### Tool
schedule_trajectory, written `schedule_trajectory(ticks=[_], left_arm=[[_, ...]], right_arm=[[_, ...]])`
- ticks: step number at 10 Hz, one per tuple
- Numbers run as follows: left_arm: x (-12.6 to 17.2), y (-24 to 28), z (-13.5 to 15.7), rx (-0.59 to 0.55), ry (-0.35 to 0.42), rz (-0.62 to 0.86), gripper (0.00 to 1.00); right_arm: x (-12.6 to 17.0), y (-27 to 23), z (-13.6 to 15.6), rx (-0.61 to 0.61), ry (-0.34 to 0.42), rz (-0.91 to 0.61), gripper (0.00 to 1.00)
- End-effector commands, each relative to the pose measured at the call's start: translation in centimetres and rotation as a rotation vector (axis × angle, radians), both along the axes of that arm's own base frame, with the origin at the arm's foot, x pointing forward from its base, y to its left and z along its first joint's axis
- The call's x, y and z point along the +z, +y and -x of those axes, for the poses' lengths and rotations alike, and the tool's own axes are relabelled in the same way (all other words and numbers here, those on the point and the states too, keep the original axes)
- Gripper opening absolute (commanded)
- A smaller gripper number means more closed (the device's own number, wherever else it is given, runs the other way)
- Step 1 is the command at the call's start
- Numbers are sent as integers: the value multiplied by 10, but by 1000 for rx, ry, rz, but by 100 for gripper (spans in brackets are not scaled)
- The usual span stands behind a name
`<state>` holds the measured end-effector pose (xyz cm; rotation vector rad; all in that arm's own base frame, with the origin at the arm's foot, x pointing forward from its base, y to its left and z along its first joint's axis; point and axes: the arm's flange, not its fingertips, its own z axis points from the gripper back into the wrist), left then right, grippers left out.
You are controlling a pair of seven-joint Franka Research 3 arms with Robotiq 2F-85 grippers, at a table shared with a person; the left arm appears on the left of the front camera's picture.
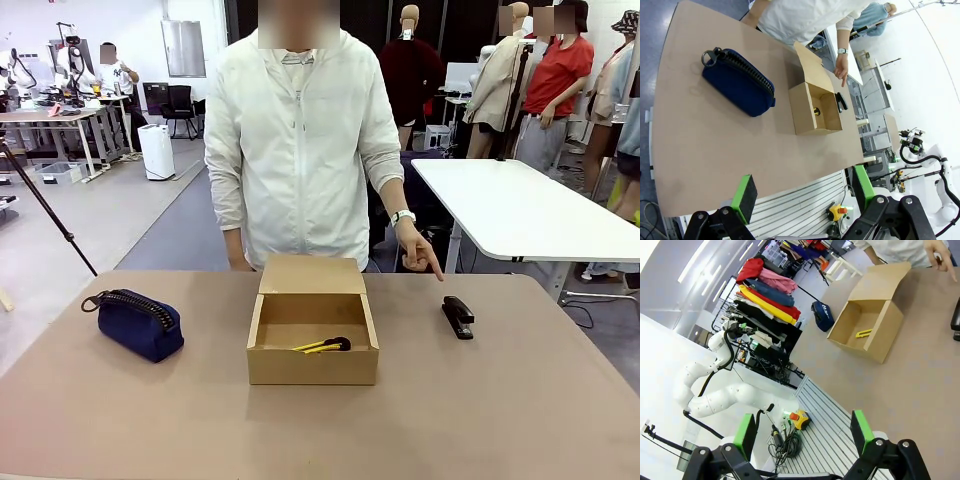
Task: Pack the items into the box.
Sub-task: Pick up the item indicated by the person and place it inside the Mailer Box.
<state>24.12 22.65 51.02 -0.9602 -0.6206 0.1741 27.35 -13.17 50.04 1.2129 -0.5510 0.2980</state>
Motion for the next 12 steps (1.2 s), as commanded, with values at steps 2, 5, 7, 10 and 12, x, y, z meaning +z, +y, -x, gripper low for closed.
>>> schedule_trajectory(ticks=[2,5,7,10,12], left_arm=[[0,1,1,-8,-25,8,100],[0,1,1,-8,-25,8,100],[0,1,1,-8,-25,8,100],[0,1,1,-8,-25,8,100],[0,1,1,-8,-25,8,100]], right_arm=[[38,71,-56,-87,99,473,100],[17,187,-158,-109,230,1203,100],[-29,234,-200,-226,200,1506,100],[-59,231,-219,-354,196,1457,100],[-85,224,-203,-270,95,1360,100]])
